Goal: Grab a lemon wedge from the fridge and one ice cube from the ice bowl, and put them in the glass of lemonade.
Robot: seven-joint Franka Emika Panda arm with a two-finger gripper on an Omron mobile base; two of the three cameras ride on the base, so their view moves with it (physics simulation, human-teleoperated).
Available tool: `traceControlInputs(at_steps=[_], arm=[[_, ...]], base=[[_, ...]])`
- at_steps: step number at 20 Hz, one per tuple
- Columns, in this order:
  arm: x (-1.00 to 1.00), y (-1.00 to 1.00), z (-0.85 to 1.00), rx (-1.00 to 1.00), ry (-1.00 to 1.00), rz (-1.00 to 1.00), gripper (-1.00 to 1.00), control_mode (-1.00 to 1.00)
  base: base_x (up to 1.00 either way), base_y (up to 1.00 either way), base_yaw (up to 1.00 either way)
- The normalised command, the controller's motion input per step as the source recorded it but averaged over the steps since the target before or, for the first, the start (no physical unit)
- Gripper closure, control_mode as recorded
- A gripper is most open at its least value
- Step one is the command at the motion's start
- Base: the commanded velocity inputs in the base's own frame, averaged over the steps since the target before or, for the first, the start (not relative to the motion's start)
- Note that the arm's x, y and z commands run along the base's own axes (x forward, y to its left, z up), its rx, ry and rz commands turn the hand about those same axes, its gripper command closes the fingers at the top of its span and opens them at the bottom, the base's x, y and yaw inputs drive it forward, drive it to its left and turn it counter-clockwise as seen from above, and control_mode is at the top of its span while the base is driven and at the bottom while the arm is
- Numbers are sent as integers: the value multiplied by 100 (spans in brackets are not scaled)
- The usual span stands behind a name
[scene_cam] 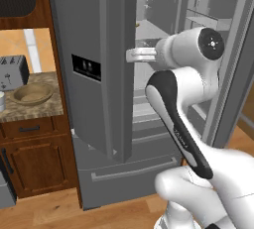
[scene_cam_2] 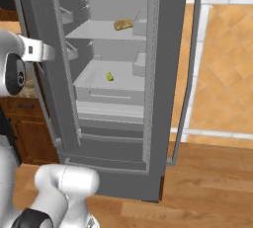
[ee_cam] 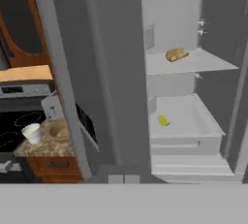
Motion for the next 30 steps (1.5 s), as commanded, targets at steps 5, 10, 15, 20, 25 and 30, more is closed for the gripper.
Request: traceControlInputs(at_steps=[5,10,15,20,25,30], arm=[[40,-80,0,29,3,-14,100,-100],[61,-12,0,21,17,6,100,-100],[41,1,-11,14,14,15,100,-100],[28,4,-39,10,0,1,-100,-100],[35,-3,-10,13,1,0,-100,-100],[21,-36,0,22,10,0,-100,-100]], base=[[0,0,0],[0,0,0],[0,0,0],[0,0,0],[0,0,0],[0,0,0]])
